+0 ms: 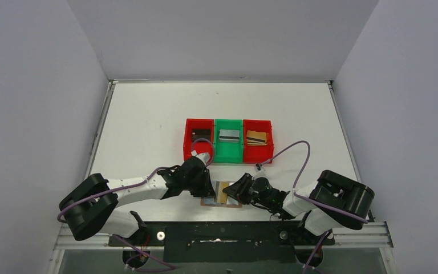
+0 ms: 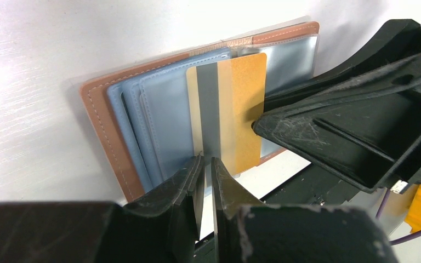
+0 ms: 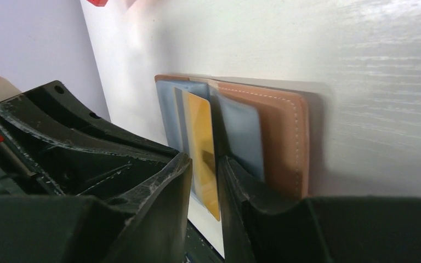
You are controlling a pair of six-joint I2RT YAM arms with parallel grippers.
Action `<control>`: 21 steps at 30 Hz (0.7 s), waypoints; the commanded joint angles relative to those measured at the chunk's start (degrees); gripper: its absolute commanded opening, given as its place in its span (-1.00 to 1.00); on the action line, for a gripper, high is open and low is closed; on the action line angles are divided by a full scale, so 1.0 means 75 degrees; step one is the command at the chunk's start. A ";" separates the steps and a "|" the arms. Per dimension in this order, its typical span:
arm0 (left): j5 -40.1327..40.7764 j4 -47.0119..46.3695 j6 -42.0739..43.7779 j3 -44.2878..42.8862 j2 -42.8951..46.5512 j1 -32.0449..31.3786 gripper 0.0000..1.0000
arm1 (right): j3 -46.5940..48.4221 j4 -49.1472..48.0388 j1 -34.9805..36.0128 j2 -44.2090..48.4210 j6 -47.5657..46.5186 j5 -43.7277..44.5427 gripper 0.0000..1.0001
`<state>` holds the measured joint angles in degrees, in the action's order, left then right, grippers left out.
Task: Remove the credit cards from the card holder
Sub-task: Remove the credit card from the card holder.
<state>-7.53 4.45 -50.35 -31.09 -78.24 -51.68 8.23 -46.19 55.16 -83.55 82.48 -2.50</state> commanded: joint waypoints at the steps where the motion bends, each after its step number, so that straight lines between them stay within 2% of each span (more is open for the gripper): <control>1: 0.0395 0.0482 0.0151 0.0138 -0.0029 -0.0023 -0.77 | 0.0126 -0.0146 0.0014 -0.0286 -0.0295 -0.0086 -0.51; 10: 0.0449 0.0543 0.0150 0.0153 0.0043 -0.0023 -0.77 | -0.0074 -0.0628 0.0000 -0.0498 -0.0059 -0.0045 -0.76; 13: 0.0465 0.0566 0.0150 0.0138 0.0026 -0.0024 -0.77 | -0.0154 -0.0619 -0.0017 -0.0382 -0.0021 -0.0009 -0.79; 16: 0.0465 0.0567 0.0147 0.0132 0.0025 -0.0026 -0.77 | -0.0166 -0.0589 -0.0019 -0.0294 -0.0060 -0.0026 -0.66; 18: 0.0464 0.0566 0.0150 0.0117 0.0020 -0.0026 -0.77 | -0.0134 -0.0593 -0.0040 -0.0286 -0.0088 -0.0066 -0.44; 21: 0.0465 0.0595 0.0162 0.0083 -0.0002 -0.0023 -0.77 | -0.0070 -0.0607 -0.0038 -0.0318 -0.0114 -0.0094 -0.54</control>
<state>-7.25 4.73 -50.39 -31.09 -78.04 -51.68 7.73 -50.46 55.16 -86.67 82.81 -3.90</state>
